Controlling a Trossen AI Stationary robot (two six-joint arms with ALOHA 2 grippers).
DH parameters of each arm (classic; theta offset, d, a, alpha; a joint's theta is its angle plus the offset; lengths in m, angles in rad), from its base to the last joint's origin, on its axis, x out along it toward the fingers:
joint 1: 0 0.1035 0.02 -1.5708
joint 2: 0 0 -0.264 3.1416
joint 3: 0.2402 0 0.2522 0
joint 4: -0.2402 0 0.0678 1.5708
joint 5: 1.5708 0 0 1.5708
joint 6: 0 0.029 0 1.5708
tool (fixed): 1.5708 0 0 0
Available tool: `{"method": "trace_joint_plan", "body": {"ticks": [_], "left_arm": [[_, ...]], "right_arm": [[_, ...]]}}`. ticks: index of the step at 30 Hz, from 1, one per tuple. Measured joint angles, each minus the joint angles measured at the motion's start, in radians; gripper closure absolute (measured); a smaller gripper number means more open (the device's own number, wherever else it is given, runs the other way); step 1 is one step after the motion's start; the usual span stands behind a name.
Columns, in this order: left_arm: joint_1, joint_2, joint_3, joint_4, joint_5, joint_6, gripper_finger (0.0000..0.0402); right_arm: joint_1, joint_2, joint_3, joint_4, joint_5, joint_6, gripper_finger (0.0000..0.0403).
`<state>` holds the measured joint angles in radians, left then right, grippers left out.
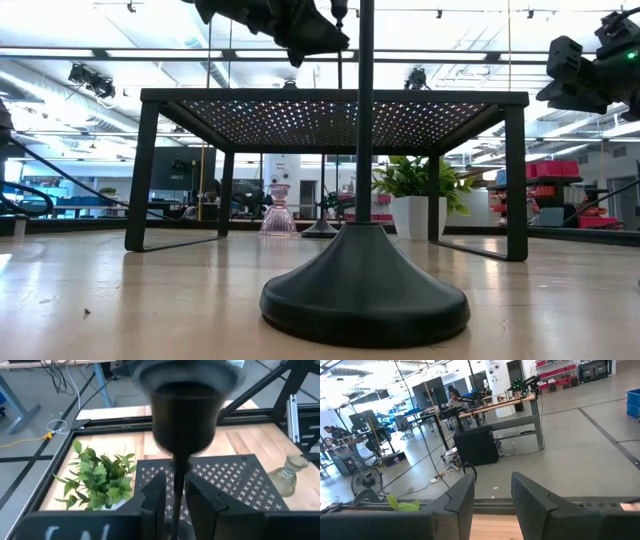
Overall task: Pick & Place candle stick holders
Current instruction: Put the top left black candle holder on the shelf
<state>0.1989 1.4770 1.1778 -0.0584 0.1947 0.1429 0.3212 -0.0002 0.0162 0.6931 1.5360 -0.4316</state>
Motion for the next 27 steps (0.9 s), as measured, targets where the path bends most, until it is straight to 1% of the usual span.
{"method": "trace_joint_plan", "body": {"ticks": [11,21,27], "left_arm": [[0.0,-0.042,0.0,0.008,0.0,0.0,0.0328],[0.0,-0.154,0.0,0.064,0.0,-0.008,0.0328],[0.0,-0.168,0.0,0.06,0.0,-0.027,0.0328]], "right_arm": [[0.0,0.0,0.0,0.007,-0.013,0.004,0.0273],[0.0,0.0,0.0,0.01,-0.118,0.005,0.0273],[0.0,0.0,0.0,0.009,-0.115,0.015,0.0273]]}}
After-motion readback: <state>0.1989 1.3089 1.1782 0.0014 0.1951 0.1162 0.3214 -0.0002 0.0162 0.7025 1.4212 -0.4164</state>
